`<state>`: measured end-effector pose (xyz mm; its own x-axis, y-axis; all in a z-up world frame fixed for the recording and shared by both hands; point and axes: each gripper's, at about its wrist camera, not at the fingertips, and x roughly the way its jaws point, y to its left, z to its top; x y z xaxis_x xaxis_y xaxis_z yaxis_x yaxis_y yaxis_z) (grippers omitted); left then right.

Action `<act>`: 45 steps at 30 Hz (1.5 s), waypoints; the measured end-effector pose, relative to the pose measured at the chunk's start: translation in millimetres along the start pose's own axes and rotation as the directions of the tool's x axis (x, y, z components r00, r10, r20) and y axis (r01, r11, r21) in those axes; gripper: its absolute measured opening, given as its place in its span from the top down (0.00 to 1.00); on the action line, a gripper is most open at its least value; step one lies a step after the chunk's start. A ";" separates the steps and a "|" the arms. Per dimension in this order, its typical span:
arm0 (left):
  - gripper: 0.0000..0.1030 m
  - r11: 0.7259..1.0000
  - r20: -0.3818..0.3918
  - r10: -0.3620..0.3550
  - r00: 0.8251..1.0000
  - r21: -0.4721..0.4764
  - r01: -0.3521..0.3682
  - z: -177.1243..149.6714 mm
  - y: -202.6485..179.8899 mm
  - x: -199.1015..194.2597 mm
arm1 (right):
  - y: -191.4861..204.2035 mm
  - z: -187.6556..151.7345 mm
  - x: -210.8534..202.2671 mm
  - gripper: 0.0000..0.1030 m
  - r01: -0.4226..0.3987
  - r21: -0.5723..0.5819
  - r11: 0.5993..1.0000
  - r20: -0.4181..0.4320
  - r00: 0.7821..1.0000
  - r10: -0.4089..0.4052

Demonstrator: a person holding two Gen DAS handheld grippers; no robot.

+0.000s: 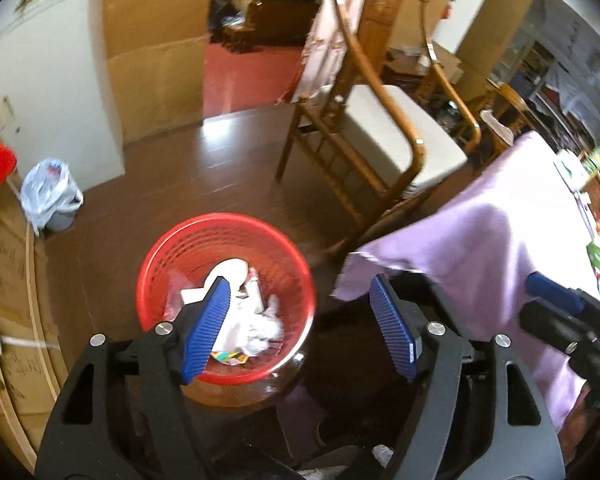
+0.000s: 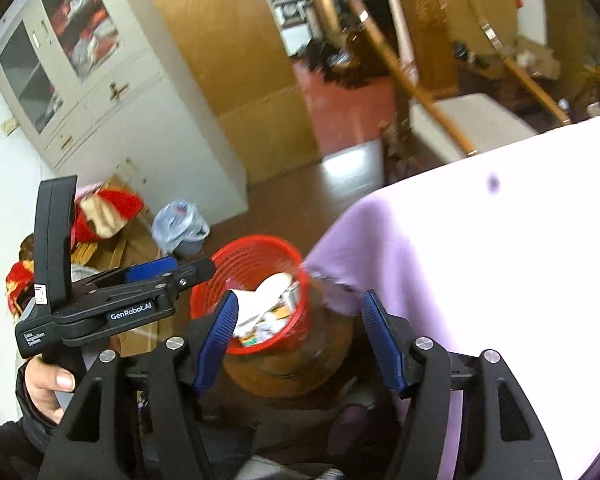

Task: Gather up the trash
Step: 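Move both empty tools back over the table toward the tea carton and mask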

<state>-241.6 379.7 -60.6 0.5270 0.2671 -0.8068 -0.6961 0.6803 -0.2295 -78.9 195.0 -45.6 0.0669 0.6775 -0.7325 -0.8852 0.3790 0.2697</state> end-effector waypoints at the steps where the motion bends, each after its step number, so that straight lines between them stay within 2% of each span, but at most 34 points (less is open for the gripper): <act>1: 0.30 1.000 0.008 -0.005 1.000 0.014 0.005 0.6 -9.5 -3.7 | -6.8 -1.3 -10.2 0.34 0.016 0.007 1.000 0.015 1.000 -0.017; 3: 0.29 0.999 0.018 -0.021 1.000 0.040 0.020 0.9 -26.5 -9.9 | -17.0 -4.7 -26.4 0.28 0.049 0.020 0.999 0.038 0.998 -0.049; 9: 0.28 0.990 0.023 -0.063 0.998 0.131 0.059 -2.4 -78.7 -22.7 | -71.5 -23.3 -78.8 0.24 0.128 0.120 0.984 0.106 0.984 -0.141; 18: 0.25 0.940 0.029 -0.145 0.989 0.315 0.129 -19.2 -173.1 -43.0 | -140.7 -63.8 -148.9 0.20 0.219 0.258 0.941 0.173 0.948 -0.268; 24: 0.25 0.882 0.042 -0.220 0.975 0.436 0.181 -28.9 -245.4 -49.5 | -178.8 -90.7 -189.6 0.18 0.273 0.362 0.891 0.205 0.910 -0.361; 32: 0.21 0.788 -0.021 -0.307 0.951 0.555 0.266 -43.2 -342.9 -39.5 | -241.6 -127.2 -239.2 0.16 0.327 0.508 0.797 0.194 0.858 -0.476; 37: 0.21 0.726 -0.068 -0.348 0.935 0.612 0.314 -55.6 -400.5 -29.0 | -280.2 -148.3 -258.6 0.16 0.362 0.588 0.724 0.148 0.831 -0.536; 40: 0.21 0.693 -0.091 -0.366 0.926 0.638 0.336 -61.2 -428.2 -25.9 | -298.9 -160.4 -268.0 0.16 0.367 0.627 0.687 0.124 0.824 -0.553; 45: 0.21 0.658 -0.132 -0.383 0.914 0.656 0.370 -64.7 -462.2 -17.9 | -318.7 -173.2 -278.8 0.16 0.380 0.667 0.641 0.088 0.814 -0.575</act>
<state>39.2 16.4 24.7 0.6842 -0.1061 -0.7215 0.0572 0.9941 -0.0919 104.8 -223.9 -35.6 0.6039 0.3890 -0.6956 -0.2344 0.9209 0.3115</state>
